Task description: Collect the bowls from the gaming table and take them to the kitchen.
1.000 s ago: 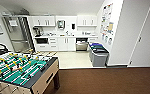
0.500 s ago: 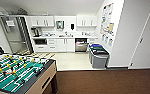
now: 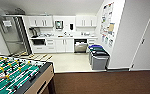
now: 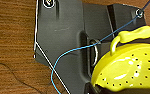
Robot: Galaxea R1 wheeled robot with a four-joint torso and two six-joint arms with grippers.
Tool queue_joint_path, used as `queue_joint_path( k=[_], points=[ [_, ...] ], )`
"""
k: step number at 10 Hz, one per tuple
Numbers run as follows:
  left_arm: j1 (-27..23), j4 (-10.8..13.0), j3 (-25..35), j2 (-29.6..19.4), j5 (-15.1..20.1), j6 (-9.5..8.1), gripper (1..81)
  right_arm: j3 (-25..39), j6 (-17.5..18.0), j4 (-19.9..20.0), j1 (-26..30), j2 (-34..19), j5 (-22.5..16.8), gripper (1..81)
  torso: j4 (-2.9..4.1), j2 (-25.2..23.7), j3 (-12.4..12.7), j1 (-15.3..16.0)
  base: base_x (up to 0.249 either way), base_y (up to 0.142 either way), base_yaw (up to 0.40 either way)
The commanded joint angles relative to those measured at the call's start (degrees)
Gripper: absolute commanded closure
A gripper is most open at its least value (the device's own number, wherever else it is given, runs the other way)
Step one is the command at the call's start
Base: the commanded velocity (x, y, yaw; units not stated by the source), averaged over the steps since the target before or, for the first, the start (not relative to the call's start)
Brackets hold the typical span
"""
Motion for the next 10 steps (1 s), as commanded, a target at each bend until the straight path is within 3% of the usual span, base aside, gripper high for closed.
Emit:
queue_joint_path(
  k=[1, 10],
  points=[
    [-1.49, 0.01, 0.02, -0.17, 2.98, 0.35, 81.1, 0.08, 0.04, -0.67, 1.97, -0.65, -2.22, 81.1, 0.00, 0.00, 0.00, 0.00, 0.180, -0.071, 0.000],
    [-1.49, -0.07, 0.02, -0.43, 2.90, 0.27, 81.1, 0.08, 0.04, -0.59, 1.97, -0.65, -2.13, 81.1, 0.00, 0.00, 0.00, 0.02, 0.180, -0.008, 0.000]
  ],
)
